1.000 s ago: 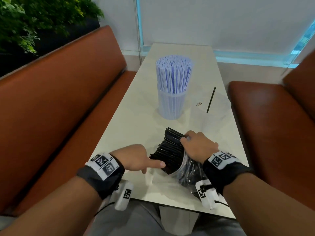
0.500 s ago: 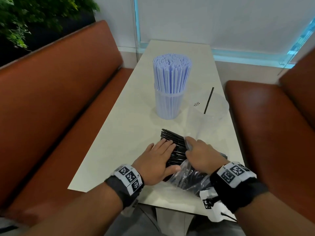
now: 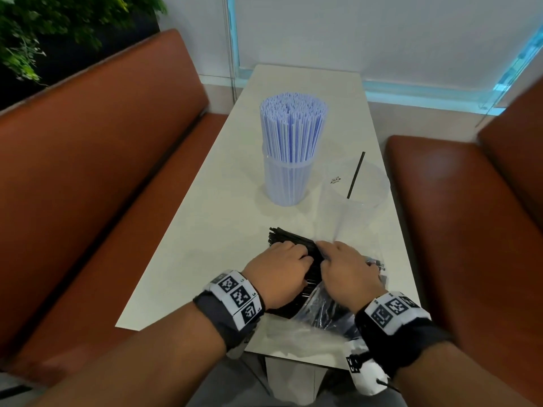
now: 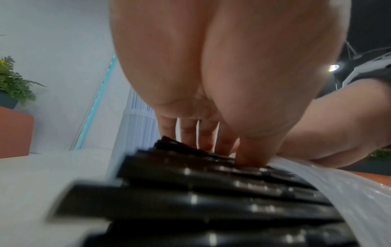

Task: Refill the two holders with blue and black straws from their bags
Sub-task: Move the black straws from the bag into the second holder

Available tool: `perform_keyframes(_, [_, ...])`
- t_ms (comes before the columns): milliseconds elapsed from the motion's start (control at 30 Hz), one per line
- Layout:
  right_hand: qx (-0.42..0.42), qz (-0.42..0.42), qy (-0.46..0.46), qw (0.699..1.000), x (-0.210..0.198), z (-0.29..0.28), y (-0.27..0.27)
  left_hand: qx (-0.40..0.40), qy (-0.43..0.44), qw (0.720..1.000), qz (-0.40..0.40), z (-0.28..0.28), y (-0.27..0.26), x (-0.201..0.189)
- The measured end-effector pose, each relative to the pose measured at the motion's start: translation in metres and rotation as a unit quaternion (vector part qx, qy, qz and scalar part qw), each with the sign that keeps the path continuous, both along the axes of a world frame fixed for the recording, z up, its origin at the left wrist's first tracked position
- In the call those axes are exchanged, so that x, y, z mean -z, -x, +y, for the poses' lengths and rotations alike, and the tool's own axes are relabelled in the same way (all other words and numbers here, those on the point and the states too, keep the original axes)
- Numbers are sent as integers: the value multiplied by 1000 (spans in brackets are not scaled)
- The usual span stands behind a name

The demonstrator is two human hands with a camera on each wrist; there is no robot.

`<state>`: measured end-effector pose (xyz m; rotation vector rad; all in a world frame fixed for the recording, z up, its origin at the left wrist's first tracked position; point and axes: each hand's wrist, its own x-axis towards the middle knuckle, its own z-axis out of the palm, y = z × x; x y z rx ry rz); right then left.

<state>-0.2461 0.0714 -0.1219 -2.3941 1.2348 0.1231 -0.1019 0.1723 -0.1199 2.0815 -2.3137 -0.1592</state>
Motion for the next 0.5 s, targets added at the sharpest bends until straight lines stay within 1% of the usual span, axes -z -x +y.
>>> perform_keyframes(100, [-23,30,35,999,-2,5,1,-6,-18,1000,10,-8,4,-5])
perform_keyframes(167, [-31,36,39,998,-3,5,0,-10,-32,999,2,-12,7,-8])
perform_keyframes(300, [-27,-7,22,999,-5,4,-2,-19,-41,999,-2,-14,12,-12])
perform_keyframes(367, [-22,-30,20,999,-4,4,-1,-21,-33,999,-26,-13,12,-12])
perform_keyframes(500, [-5,-61,23,998,-4,4,0,-25,10,997,-72,-10,2,-18])
